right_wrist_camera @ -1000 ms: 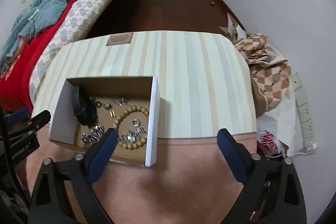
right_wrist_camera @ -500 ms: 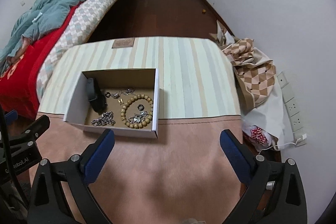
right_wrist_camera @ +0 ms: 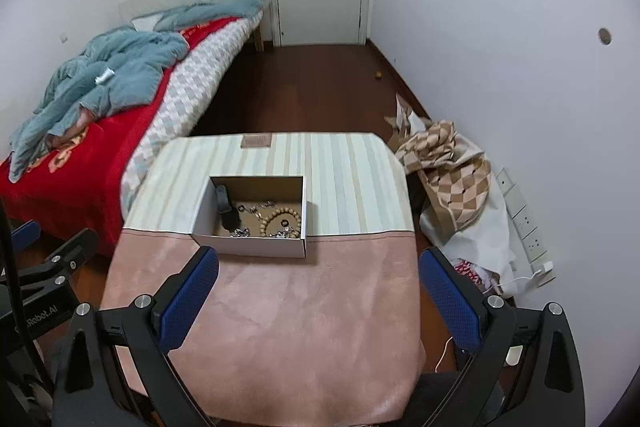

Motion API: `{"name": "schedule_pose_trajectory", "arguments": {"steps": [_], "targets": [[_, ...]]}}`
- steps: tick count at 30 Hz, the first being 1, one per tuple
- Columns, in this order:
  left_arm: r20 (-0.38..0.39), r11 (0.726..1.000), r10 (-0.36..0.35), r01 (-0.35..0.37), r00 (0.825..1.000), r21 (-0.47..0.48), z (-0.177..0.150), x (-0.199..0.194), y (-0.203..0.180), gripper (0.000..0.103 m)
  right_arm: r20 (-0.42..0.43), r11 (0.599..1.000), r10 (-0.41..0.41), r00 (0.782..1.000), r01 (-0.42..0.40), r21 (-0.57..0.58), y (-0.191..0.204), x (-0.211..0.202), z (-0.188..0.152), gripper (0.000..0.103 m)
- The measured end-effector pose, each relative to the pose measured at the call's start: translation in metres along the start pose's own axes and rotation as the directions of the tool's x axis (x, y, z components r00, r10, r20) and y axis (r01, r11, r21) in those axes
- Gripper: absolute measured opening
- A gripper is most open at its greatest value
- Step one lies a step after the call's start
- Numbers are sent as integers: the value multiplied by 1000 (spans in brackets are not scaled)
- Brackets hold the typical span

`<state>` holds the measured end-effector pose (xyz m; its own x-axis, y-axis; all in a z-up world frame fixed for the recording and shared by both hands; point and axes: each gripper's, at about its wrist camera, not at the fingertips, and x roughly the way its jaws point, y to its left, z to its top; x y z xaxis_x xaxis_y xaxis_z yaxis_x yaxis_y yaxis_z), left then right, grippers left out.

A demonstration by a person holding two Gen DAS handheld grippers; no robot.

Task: Organize jewelry

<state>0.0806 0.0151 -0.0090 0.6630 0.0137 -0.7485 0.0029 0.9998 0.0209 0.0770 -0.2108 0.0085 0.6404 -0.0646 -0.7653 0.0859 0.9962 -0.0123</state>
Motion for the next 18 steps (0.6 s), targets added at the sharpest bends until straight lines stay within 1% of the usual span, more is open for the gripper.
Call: {"name": "schedule_pose_trajectory", "arguments": {"steps": [5,9,14,18], "targets": [[39,1000,6,-5,999,-18,-3,-42,8,102,50,1000,7,999,-6,-22,5,-50,-2,101],[57,1000,6,-5,998,-14,-5,-64,10,102,93,999,9,996,-6,-40,11,-88,-4,101],[71,1000,5,-4,997,-16,-6,-83,14,102,121,998,21,992,-15,-53,13,-120,-7,102],[70,1000,0,1,998,-21,-6,-89,14,102,118,998,27,993,-20,-64,13,-129,-6,102]]}}
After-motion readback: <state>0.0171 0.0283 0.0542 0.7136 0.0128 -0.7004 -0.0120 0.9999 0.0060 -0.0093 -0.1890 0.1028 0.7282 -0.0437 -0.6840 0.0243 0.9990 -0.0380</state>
